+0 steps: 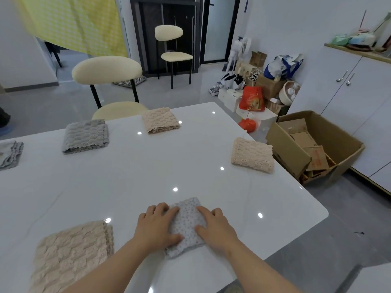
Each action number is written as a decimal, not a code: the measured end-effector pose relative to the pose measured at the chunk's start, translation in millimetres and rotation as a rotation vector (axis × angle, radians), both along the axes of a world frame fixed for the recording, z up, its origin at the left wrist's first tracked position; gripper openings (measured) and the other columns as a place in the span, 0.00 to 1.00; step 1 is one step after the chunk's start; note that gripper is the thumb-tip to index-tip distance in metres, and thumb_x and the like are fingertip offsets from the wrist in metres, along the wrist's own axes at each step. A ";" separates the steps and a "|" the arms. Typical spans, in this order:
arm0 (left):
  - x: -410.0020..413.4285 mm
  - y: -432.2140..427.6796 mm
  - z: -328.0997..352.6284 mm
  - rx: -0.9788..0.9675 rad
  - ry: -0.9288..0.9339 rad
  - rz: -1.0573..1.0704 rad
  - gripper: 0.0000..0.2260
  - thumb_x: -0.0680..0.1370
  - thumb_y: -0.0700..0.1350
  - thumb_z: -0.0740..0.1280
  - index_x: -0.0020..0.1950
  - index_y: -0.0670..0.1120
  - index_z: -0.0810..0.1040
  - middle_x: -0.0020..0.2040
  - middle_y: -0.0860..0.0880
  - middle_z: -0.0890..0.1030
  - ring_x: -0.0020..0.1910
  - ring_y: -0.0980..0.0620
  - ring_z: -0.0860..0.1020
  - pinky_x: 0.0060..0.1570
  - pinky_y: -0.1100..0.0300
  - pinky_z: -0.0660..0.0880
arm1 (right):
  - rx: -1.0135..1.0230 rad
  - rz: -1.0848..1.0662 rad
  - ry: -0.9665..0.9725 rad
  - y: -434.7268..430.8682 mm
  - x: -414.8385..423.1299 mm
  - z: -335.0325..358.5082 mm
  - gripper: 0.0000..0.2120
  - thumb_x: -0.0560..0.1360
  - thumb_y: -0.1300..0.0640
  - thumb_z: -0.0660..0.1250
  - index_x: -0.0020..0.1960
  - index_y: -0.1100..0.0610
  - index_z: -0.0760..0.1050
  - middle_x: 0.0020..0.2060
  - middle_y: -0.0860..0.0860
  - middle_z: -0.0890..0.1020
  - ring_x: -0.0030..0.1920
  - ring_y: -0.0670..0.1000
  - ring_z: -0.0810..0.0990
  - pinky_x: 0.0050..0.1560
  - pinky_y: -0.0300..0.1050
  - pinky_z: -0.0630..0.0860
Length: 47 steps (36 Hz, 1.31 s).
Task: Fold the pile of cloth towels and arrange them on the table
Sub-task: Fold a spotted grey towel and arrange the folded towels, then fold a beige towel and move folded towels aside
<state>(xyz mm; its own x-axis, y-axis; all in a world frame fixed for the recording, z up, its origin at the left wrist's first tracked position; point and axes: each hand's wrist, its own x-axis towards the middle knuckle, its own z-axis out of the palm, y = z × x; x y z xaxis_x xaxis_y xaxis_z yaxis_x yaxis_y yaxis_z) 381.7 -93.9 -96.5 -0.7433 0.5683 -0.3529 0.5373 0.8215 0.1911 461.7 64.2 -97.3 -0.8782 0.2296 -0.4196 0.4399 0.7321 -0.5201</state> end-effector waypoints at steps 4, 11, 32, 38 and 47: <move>-6.4 7.3 6.3 -0.020 -0.029 -0.005 0.34 0.70 0.62 0.65 0.73 0.57 0.56 0.67 0.52 0.63 0.67 0.49 0.61 0.65 0.55 0.62 | 0.000 -0.046 -0.020 3.4 -2.1 0.2 0.26 0.78 0.47 0.56 0.73 0.49 0.54 0.63 0.54 0.65 0.61 0.54 0.71 0.58 0.47 0.72; -5.6 19.9 5.3 0.004 -0.040 0.006 0.34 0.70 0.61 0.65 0.73 0.58 0.56 0.67 0.52 0.62 0.66 0.49 0.62 0.64 0.56 0.65 | -0.051 -0.133 0.028 9.7 -3.3 0.0 0.15 0.77 0.50 0.58 0.62 0.53 0.66 0.54 0.51 0.71 0.52 0.51 0.74 0.49 0.44 0.71; -6.7 50.3 10.7 0.214 0.036 0.053 0.21 0.75 0.56 0.62 0.67 0.57 0.67 0.68 0.54 0.64 0.68 0.51 0.61 0.66 0.57 0.60 | -0.258 -0.344 0.105 49.7 3.8 6.7 0.06 0.77 0.53 0.60 0.45 0.54 0.71 0.35 0.44 0.73 0.37 0.44 0.71 0.38 0.37 0.68; -14.2 105.6 18.8 0.260 0.016 -0.031 0.16 0.78 0.51 0.59 0.66 0.53 0.69 0.63 0.53 0.72 0.63 0.52 0.68 0.59 0.62 0.65 | -0.257 -0.445 0.137 90.4 10.2 13.7 0.05 0.76 0.54 0.61 0.43 0.54 0.72 0.35 0.44 0.74 0.36 0.45 0.72 0.39 0.37 0.69; -19.2 234.6 17.6 0.313 -0.014 -0.024 0.14 0.79 0.47 0.59 0.64 0.51 0.72 0.64 0.51 0.72 0.63 0.50 0.69 0.61 0.59 0.68 | -0.262 -0.510 0.196 198.0 17.9 11.9 0.04 0.76 0.55 0.61 0.43 0.54 0.72 0.38 0.44 0.76 0.38 0.45 0.73 0.38 0.37 0.70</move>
